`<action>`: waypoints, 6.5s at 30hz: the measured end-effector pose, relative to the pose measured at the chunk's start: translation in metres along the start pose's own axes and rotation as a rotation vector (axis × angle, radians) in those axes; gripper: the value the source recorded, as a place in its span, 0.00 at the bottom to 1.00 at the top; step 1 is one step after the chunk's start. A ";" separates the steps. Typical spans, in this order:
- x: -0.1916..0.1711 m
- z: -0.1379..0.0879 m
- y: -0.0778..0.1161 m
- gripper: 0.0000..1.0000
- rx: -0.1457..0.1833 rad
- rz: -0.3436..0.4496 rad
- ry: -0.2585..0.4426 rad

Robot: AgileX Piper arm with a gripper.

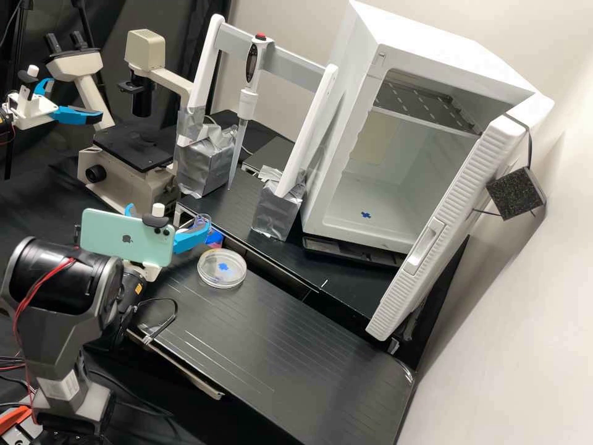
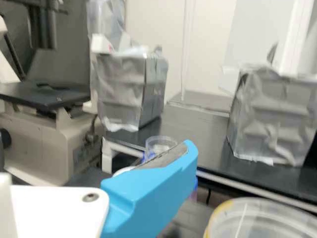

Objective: Close the bottle

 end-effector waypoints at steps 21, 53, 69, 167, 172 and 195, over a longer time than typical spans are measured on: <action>0.003 0.018 0.003 0.00 0.011 0.008 -0.081; 0.002 0.026 0.010 0.00 0.047 0.041 -0.115; -0.008 0.024 0.010 0.00 0.051 0.051 -0.111; 0.056 0.023 0.018 1.00 -0.003 0.103 -0.096; 0.056 0.023 0.018 1.00 -0.004 0.102 -0.099; 0.012 0.010 0.044 1.00 0.018 0.215 -0.060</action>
